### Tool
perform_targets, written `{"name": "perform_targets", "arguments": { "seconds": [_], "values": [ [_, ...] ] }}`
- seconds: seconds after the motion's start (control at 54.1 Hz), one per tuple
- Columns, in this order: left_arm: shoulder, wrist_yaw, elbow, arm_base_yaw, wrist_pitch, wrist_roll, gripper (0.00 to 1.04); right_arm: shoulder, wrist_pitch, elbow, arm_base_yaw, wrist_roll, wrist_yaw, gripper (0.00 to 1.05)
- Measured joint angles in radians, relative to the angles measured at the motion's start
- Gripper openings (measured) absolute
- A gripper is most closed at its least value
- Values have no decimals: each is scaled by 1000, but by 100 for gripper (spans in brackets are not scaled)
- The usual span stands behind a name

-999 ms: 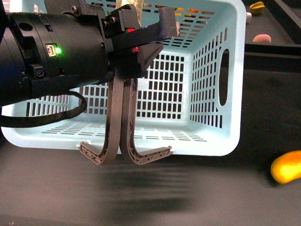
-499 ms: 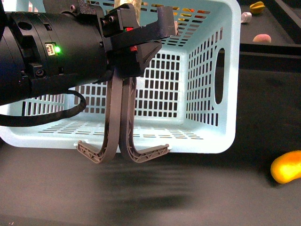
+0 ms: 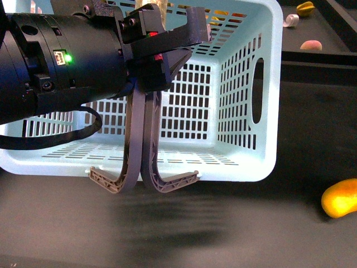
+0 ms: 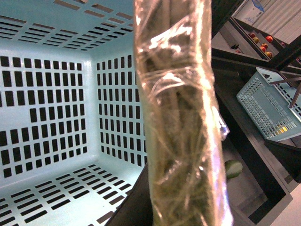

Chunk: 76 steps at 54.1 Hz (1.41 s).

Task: Pick mango with right arm and hold basket with left

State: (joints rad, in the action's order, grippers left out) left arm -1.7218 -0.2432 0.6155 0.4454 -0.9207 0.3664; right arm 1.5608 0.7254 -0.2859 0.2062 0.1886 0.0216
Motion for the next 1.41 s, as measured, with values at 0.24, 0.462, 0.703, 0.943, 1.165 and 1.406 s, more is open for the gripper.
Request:
{"name": "perform_targets", "arguments": {
  "seconds": [0.24,0.462,0.703,0.943,1.165,1.406],
  "values": [
    [0,-3,0,0,0,0,9,332,101,-139,60,2,-13,97],
    [0,-2,1,0,0,0,9,583,112,-283,91,32,-9,97],
    [0,-2,1,0,0,0,9,789,125,-452,97,166,-58,97],
    [0,-2,2,0,0,0,9,923,65,-573,60,326,-204,97],
    [0,-2,2,0,0,0,9,1002,20,-635,27,391,-238,97],
    [0,-2,2,0,0,0,9,1099,3,-732,5,400,-241,97]
  ]
}}
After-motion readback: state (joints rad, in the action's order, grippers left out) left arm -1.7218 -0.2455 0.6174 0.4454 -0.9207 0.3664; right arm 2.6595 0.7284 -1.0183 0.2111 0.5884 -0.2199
